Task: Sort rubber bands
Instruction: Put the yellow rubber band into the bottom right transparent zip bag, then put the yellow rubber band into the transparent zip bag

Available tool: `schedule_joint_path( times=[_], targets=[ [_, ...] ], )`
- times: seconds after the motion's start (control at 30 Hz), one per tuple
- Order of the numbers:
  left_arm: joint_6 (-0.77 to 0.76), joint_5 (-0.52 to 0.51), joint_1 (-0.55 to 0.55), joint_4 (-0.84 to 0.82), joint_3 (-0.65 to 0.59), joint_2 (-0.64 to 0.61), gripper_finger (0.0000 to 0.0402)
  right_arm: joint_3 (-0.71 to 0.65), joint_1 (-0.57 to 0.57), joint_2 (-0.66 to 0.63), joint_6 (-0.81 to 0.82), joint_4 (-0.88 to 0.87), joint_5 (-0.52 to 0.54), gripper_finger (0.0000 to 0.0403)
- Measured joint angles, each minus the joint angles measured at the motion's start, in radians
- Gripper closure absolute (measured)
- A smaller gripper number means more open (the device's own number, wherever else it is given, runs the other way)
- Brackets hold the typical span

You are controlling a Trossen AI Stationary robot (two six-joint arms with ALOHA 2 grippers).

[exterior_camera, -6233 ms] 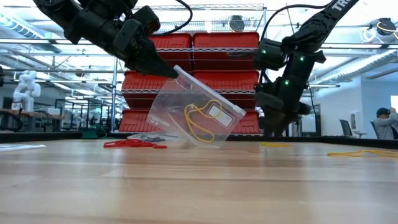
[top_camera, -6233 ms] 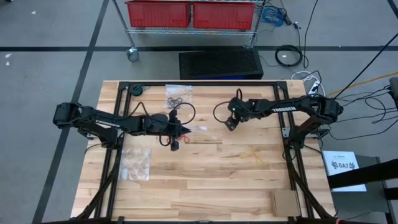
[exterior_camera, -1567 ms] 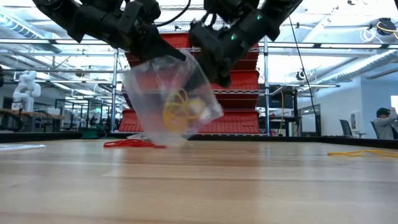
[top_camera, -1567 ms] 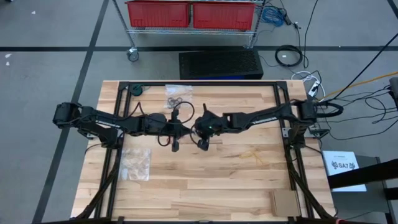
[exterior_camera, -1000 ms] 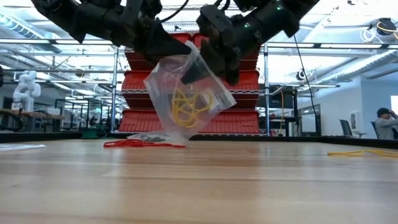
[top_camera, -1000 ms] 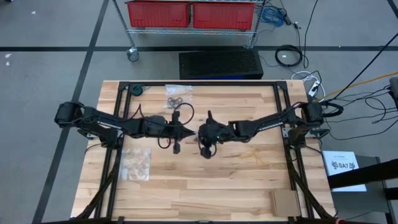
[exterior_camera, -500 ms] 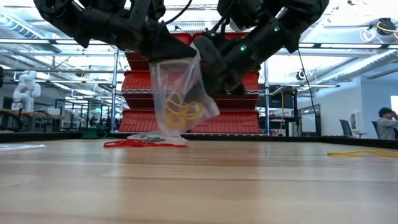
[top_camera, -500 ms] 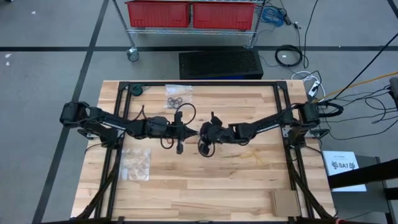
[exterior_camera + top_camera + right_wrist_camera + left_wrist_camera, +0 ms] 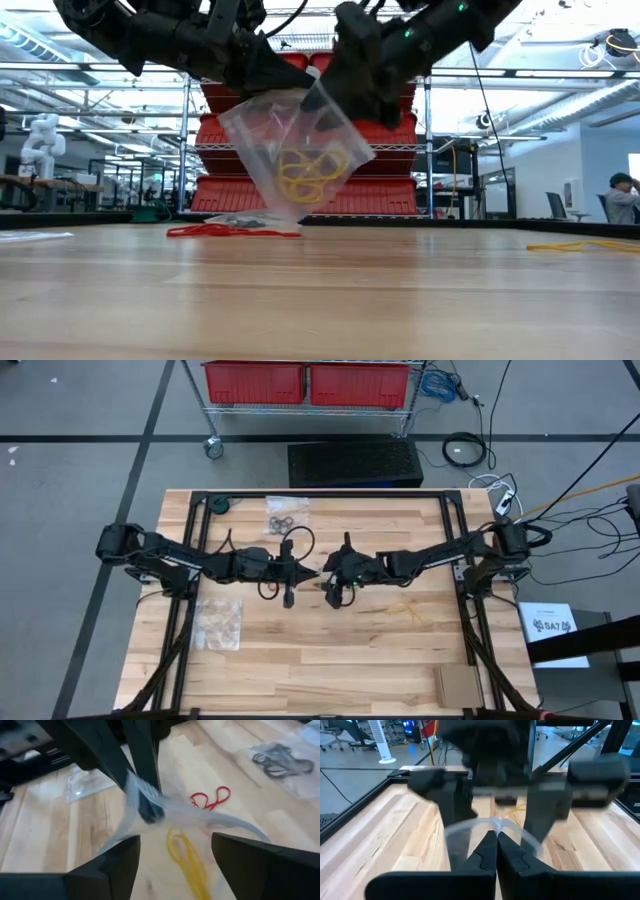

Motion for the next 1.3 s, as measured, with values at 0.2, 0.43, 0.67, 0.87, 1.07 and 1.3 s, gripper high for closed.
schedule_joint_path(
  times=[0.2,0.43,0.67,0.87,1.07,1.3],
  targets=[
    [0.0,0.0,0.0,0.0,0.0,0.0,0.04,0.0,0.001,-0.094,0.0,-0.12,0.0,0.0163],
    [0.0,0.0,0.0,-0.006,0.0,0.0,0.04,0.0,0.002,-0.2,0.007,-0.231,0.0,0.0163],
    [0.0,0.0,0.0,-0.007,0.0,0.0,0.04,0.001,0.002,-0.299,0.008,-0.283,0.002,0.0163],
    [0.0,0.001,0.0,-0.012,0.0,0.0,0.04,0.002,0.027,-0.373,0.125,-0.633,-0.055,0.0184],
    [0.0,0.001,0.0,-0.011,0.0,0.0,0.04,0.002,0.127,-0.378,0.348,-0.98,-0.073,0.0293],
    [0.0,0.001,0.0,-0.011,0.0,0.0,0.04,0.0,0.289,-0.351,0.673,-1.384,-0.132,0.0392]
  ],
)
